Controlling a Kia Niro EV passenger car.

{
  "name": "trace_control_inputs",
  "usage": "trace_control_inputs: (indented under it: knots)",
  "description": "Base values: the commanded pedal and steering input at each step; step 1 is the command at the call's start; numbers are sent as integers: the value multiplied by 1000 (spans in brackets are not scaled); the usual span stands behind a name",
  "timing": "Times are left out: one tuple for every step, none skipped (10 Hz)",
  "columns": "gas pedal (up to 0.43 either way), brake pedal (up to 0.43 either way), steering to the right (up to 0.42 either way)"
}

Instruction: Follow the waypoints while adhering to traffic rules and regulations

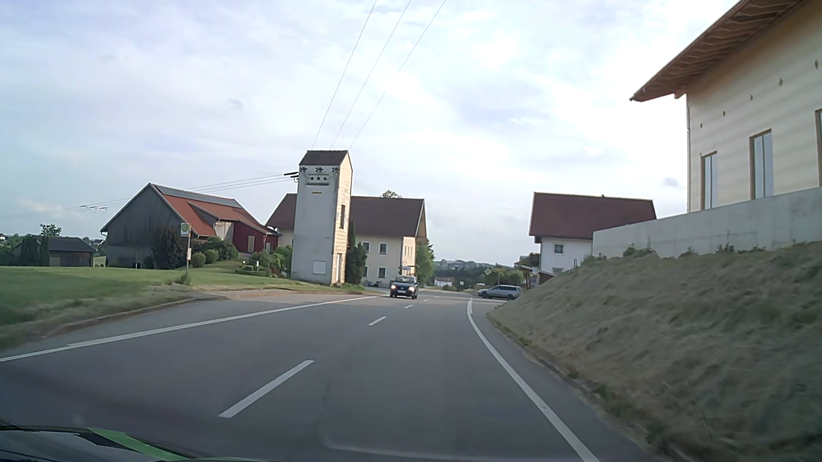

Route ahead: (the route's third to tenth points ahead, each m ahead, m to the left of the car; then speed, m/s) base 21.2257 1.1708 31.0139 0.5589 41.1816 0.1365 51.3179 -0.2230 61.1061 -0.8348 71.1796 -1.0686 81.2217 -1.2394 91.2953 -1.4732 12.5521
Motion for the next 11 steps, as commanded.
trace_control_inputs:
  knots:
    - [8, 0, 9]
    - [8, 0, 8]
    - [8, 0, 8]
    - [8, 0, 7]
    - [8, 0, 6]
    - [8, 0, 5]
    - [8, 0, 5]
    - [8, 0, 5]
    - [20, 0, 5]
    - [20, 0, 5]
    - [20, 0, 5]
